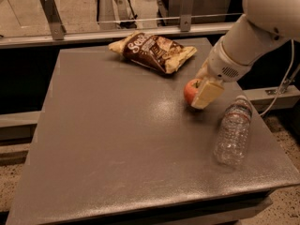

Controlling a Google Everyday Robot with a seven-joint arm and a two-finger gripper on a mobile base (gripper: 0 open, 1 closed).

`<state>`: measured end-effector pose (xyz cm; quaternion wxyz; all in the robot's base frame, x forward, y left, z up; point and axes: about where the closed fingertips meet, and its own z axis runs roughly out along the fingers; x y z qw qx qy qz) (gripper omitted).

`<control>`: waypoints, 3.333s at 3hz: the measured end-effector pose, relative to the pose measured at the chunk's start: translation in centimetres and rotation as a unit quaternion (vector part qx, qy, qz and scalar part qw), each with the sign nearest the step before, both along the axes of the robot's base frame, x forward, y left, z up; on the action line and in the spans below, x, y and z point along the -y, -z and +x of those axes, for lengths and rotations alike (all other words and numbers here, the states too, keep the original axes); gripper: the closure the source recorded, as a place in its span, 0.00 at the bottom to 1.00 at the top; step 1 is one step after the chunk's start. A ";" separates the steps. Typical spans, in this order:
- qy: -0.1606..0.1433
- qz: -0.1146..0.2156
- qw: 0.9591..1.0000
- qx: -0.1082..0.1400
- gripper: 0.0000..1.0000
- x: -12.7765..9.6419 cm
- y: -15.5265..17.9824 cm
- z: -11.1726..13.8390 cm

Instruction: Move apple near water bottle

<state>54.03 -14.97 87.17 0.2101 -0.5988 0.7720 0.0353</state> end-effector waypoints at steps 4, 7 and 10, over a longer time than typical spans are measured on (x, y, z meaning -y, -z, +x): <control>0.038 -0.006 0.999 -0.032 0.36 5.2 1.2 -0.9; 0.038 -0.003 0.999 -0.035 0.00 5.0 1.0 -1.1; 0.074 0.167 0.983 0.007 0.00 16.2 -7.0 -1.5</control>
Offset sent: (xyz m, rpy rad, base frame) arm -0.0103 -0.0723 -0.0139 -0.0181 0.0718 -0.1015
